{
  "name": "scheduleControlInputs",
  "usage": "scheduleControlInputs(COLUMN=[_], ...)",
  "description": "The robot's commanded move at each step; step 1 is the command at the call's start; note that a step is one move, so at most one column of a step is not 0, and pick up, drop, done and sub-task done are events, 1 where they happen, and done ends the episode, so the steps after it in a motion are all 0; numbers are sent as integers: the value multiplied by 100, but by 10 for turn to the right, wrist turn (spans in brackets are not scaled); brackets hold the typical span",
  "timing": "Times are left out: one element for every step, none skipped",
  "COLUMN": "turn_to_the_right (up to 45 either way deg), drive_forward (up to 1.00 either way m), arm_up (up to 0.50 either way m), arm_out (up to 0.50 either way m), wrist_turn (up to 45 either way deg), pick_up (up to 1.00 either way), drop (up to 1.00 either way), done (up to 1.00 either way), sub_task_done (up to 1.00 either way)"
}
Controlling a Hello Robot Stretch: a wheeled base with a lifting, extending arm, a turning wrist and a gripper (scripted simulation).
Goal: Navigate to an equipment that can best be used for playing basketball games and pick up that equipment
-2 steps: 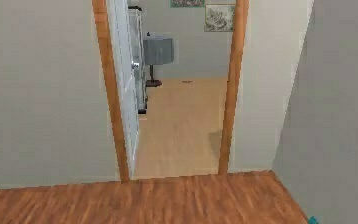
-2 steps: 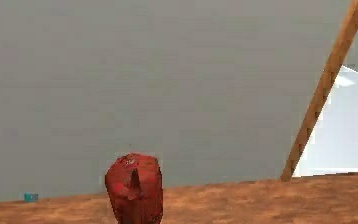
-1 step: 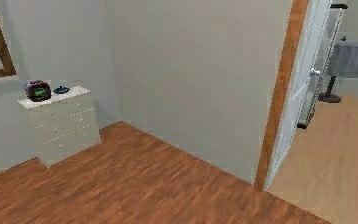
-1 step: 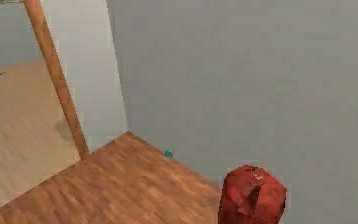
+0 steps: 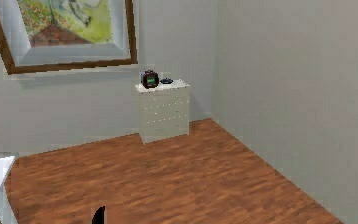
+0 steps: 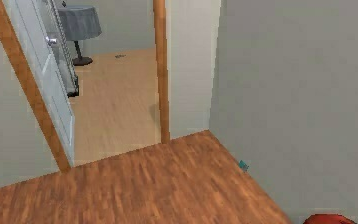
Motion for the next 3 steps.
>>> scheduleControlInputs(turn_to_the_right=[0, -180, 0], drive_forward=[40, 0, 5], arm_up=[0, 0, 0], arm_out=[0, 0, 0], wrist_turn=[0, 0, 0], pick_up=[0, 0, 0], drop=[0, 0, 0], done=[0, 0, 0], sub_task_done=[0, 0, 0])
